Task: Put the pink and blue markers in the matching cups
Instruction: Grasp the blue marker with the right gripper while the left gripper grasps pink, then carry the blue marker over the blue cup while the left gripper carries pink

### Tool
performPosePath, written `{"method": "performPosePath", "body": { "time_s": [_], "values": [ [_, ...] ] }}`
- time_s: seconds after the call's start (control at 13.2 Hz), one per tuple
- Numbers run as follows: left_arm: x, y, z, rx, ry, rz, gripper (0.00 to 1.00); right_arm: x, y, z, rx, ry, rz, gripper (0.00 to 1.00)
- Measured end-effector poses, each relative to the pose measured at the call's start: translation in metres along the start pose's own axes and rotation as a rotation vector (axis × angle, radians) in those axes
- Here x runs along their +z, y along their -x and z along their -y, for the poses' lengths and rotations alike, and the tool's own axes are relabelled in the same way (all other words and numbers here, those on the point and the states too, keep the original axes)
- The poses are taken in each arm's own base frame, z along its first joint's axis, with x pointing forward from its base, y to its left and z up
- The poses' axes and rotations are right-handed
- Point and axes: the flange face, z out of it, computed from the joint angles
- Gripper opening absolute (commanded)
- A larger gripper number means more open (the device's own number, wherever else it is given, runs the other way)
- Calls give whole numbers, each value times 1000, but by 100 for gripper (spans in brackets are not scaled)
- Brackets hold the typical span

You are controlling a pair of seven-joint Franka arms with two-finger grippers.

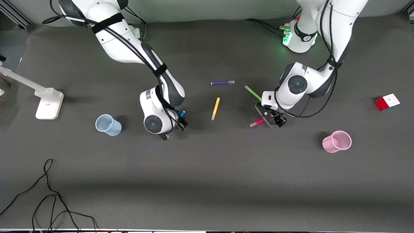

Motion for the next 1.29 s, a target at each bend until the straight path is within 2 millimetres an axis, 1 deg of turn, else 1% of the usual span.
{"method": "performPosePath", "body": {
  "time_s": [0.15, 0.3, 0.38, 0.46, 0.53, 0.61, 0.68, 0.76, 0.84, 0.91, 0.99, 1.06, 1.14, 1.22, 1.29],
  "values": [
    [11, 0, -3, 2, 11, 5, 99, -3, 1, 0, 0, -1, 3, 0],
    [17, -1, -7, 1, 21, 11, 95, -6, 1, 0, 0, -6, 2, 0],
    [19, -2, -9, -3, 23, 13, 85, -11, -1, -1, 3, -12, 0, 0],
    [19, -3, -10, -6, 24, 14, 73, -22, -4, -2, 10, -19, -3, 0],
    [19, -4, -11, -13, 23, 13, 62, -42, -12, -6, 24, -27, -5, 0],
    [18, -4, -10, -24, 21, 10, 48, -72, -23, -13, 43, -43, -9, 0],
    [16, -6, -7, -36, 16, 5, 34, -111, -34, -22, 62, -73, -13, 0],
    [14, -8, -5, -52, 12, 0, 21, -155, -42, -34, 78, -104, -16, 0],
    [12, -8, -2, -71, 8, -3, 9, -202, -49, -49, 91, -123, -12, 0],
    [10, -9, 0, -88, 5, -6, 4, -249, -55, -69, 105, -132, 10, 0],
    [10, -10, 1, -100, 4, -7, 2, -291, -61, -91, 118, -144, 55, 0],
    [10, -10, 2, -109, 3, -8, 0, -328, -72, -114, 132, -161, 104, 0],
    [8, -11, 3, -117, 2, -8, 0, -361, -88, -139, 147, -187, 155, 0],
    [4, -14, 6, -133, 4, -1, 0, -386, -106, -164, 161, -218, 208, 0],
    [-4, -20, 13, -155, 5, 14, 0, -403, -126, -189, 168, -249, 258, 0]
  ]
}}
